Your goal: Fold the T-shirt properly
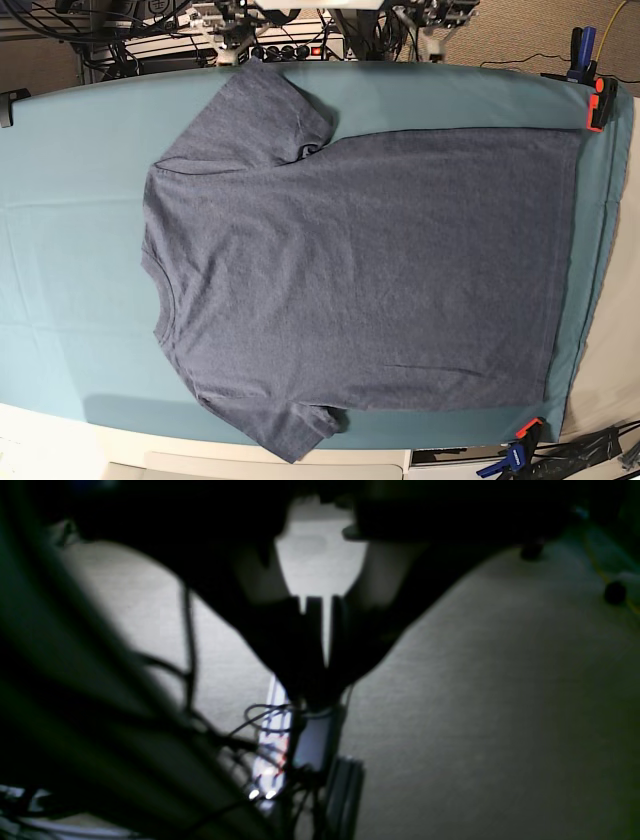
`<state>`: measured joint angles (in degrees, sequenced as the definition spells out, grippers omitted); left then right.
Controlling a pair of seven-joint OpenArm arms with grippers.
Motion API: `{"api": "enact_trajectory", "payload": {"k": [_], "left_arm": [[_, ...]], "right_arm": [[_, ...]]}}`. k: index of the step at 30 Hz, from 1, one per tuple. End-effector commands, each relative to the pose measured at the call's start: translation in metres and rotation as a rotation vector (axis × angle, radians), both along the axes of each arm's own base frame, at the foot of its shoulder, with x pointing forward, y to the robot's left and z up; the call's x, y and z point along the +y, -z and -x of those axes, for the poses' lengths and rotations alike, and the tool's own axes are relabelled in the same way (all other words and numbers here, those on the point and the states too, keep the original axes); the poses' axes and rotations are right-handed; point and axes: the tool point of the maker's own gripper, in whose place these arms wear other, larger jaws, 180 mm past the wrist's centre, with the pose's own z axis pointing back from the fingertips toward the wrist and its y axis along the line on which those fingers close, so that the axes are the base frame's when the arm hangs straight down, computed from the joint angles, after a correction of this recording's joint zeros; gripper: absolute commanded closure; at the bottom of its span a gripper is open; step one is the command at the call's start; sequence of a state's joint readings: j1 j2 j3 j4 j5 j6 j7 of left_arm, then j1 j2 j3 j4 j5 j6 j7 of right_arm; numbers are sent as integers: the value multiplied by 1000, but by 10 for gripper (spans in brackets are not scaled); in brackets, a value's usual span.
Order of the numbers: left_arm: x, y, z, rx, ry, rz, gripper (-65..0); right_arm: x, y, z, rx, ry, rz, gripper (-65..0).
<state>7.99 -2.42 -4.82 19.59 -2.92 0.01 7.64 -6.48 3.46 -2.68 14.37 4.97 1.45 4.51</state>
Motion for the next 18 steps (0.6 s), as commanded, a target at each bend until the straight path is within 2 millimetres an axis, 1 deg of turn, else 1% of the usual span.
{"api": "enact_trajectory", "payload": {"k": [1,5,9,13,15,18], "left_arm": [[2,-1,1,-11,4,-2,0],[4,-8,23,-15,6,-6,0],[11,-22,45,-42,-5,-13,0],[15,-41,55,-94,4,28,0],[22,-52,57,-123,27,35,0],[36,-71,59,-166,67,26,0]], "right_arm": [[-3,-2,-3,-30,-3,6,-64],[-6,-3,13,-23,-8,10,-64],[-14,-9,30,-29,-21,22,-64],[-30,-18,50,-16,-42,47,-64],[-39,-27,61,-26,-60,63,-64],[-54,-44,69,-60,-97,88,-64]]}}
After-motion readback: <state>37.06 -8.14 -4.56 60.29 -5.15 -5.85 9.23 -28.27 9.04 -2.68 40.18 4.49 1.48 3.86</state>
